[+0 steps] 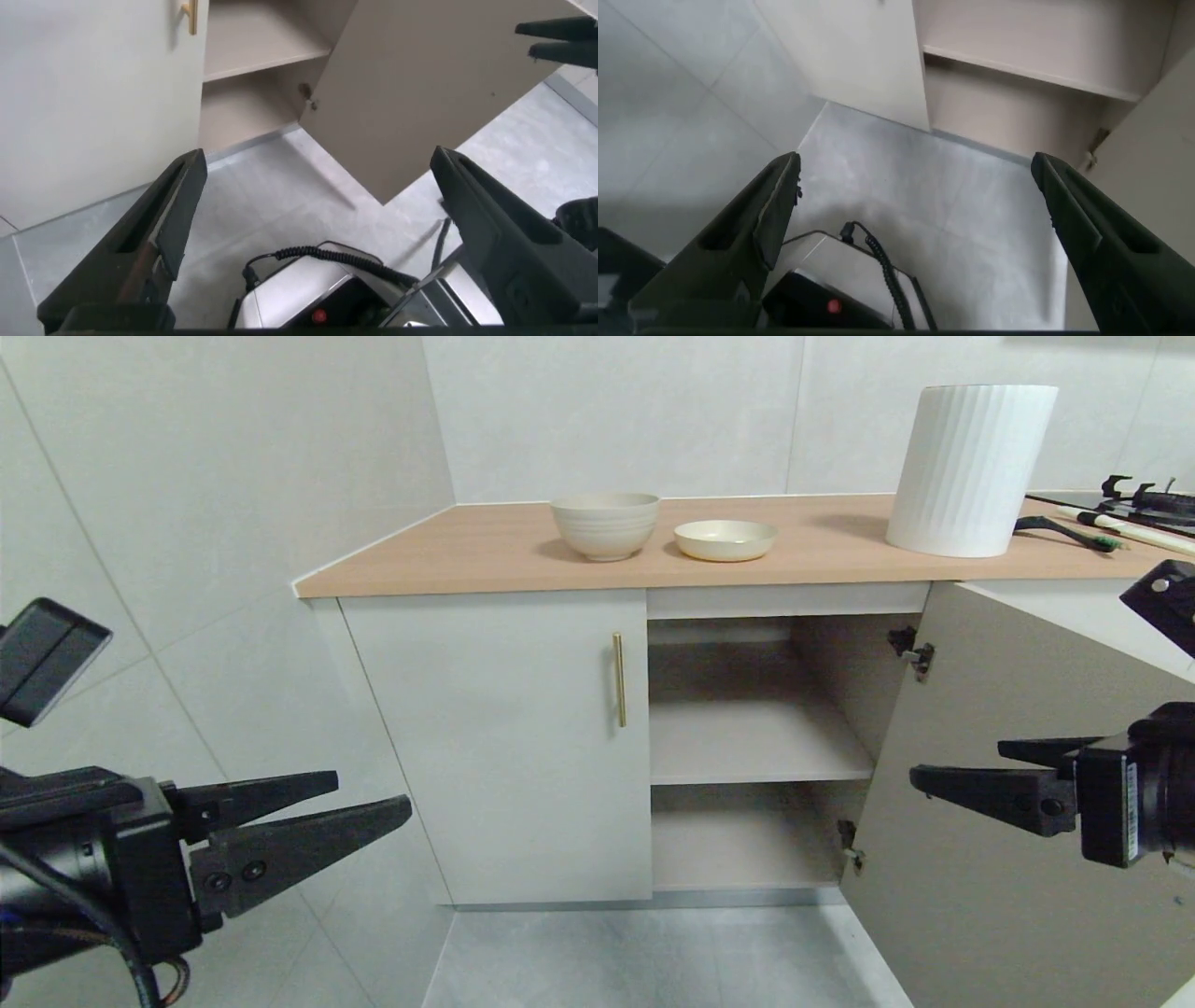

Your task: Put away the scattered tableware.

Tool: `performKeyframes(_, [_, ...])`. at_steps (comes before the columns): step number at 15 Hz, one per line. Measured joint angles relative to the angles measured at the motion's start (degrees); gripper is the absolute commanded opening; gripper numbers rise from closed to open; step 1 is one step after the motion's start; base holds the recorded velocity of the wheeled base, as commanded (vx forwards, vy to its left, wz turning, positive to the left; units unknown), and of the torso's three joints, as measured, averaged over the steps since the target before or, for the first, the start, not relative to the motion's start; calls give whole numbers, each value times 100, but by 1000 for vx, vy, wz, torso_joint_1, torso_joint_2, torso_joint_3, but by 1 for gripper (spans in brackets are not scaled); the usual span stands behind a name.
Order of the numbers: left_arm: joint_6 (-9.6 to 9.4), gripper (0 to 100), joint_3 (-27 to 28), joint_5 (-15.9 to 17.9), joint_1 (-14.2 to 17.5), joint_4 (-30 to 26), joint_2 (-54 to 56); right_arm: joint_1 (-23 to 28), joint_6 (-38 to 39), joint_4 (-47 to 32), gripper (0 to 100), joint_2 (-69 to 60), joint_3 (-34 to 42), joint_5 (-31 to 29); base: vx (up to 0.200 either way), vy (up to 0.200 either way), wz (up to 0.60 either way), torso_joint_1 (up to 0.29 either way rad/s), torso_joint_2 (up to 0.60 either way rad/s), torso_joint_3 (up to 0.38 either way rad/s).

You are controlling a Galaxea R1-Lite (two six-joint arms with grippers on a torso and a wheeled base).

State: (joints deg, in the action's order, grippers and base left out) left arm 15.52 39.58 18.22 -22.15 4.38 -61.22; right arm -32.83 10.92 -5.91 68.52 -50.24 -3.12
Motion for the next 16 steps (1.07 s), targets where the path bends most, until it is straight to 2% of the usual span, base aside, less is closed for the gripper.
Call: performKeyframes(16, [0, 100, 22, 2, 0, 9, -51, 0, 13, 1, 100, 134, 261, 12, 200, 0, 0, 1, 1, 2])
